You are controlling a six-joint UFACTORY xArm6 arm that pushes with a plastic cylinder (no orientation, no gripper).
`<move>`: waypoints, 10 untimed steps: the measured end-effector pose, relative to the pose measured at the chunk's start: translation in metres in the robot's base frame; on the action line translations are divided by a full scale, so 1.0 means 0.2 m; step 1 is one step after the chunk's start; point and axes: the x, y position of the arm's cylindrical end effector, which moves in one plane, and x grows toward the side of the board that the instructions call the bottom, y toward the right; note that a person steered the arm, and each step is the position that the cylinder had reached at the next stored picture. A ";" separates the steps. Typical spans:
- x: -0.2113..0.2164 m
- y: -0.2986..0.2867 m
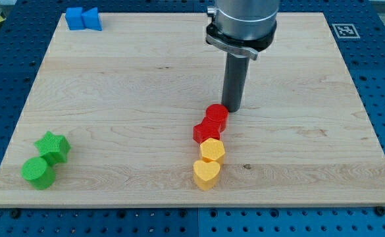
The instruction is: Point your arm to the left side of green circle
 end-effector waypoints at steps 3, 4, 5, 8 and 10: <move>-0.16 -0.17; -0.16 -0.17; -0.16 -0.27; -0.16 -0.75; -0.16 -1.12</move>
